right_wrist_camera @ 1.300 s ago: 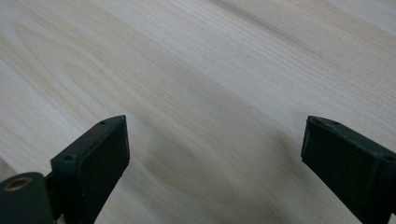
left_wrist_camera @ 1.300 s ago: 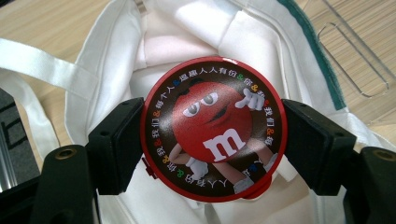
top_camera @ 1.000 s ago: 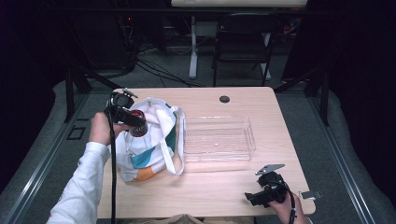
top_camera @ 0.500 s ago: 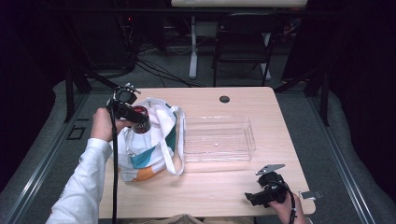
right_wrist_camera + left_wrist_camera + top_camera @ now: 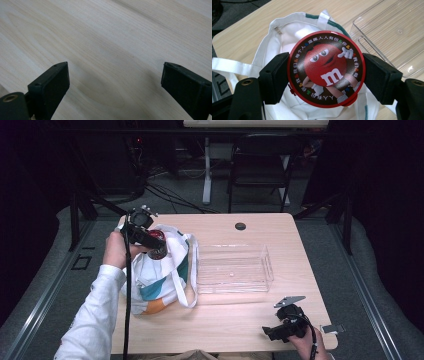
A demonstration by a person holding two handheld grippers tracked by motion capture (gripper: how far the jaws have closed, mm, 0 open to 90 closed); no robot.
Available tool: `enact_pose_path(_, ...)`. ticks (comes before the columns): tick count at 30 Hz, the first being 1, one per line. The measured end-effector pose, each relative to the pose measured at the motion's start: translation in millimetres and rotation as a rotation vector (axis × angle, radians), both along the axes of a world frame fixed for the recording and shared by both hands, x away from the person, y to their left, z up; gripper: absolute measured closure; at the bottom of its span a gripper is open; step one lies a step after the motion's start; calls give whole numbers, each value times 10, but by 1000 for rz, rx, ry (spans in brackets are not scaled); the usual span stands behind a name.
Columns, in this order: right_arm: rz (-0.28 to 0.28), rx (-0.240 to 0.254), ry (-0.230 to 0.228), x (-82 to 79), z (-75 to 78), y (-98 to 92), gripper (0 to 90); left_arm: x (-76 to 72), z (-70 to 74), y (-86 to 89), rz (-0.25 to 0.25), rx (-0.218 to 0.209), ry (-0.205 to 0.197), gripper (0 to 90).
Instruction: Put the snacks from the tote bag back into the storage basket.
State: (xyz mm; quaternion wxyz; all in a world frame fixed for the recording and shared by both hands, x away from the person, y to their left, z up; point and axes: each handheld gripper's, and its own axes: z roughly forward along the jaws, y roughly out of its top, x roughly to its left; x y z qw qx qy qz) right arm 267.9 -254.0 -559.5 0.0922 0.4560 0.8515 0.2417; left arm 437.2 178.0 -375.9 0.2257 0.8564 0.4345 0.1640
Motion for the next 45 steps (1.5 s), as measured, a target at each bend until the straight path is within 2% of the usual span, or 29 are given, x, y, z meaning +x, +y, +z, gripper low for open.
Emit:
enact_pose_path(13, 3, -19, 1, 0, 4, -10, 77, 13, 73, -193, -43, 8, -13, 261)
enact_pose_path(23, 4, -19, -1, 3, 3, -7, 78, 10, 92, -367, -84, 4, -18, 261)
enact_pose_path(24, 3, -2, 2, 0, 1, -3, 77, 10, 95, -387, -88, 7, -17, 261)
enact_pose_path(28, 6, -19, -2, -1, 4, -12, 78, 9, 89, -461, -102, 5, -20, 261)
enact_pose_path(45, 4, -18, -5, 0, 5, -14, 79, 14, 27, -684, -152, -11, -10, 262)
